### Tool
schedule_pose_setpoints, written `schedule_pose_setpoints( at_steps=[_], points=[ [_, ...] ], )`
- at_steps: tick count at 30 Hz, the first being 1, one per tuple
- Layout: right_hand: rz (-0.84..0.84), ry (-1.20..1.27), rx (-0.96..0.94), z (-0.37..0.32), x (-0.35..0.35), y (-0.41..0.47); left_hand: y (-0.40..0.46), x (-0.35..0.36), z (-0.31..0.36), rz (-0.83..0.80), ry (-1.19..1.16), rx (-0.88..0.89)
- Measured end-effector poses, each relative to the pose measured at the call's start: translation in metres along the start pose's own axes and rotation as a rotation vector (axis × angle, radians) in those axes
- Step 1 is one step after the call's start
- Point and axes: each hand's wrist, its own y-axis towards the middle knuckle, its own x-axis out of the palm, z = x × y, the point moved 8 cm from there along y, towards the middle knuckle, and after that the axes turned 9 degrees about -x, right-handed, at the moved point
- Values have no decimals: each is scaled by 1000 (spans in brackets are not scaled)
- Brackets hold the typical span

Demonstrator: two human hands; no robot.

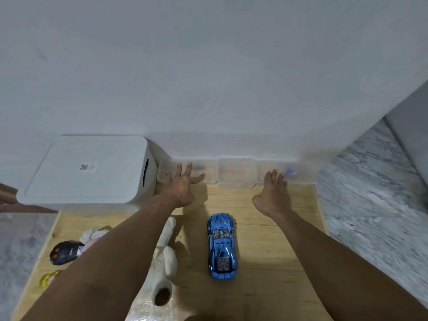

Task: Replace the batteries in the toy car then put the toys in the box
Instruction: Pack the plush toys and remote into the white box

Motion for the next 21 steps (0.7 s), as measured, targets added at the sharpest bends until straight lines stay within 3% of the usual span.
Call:
schedule_pose_setpoints(
  at_steps=[8, 18, 21],
  points=[
    [319, -206, -107, 9, -41, -4, -4, -1, 2, 14, -7, -44],
    [140, -407, -111, 21, -35, 6, -2, 1, 4, 43, 13, -72],
    [161, -407, -115, 20, -35, 2, -6, -1, 8, 42, 50, -91]
  ],
)
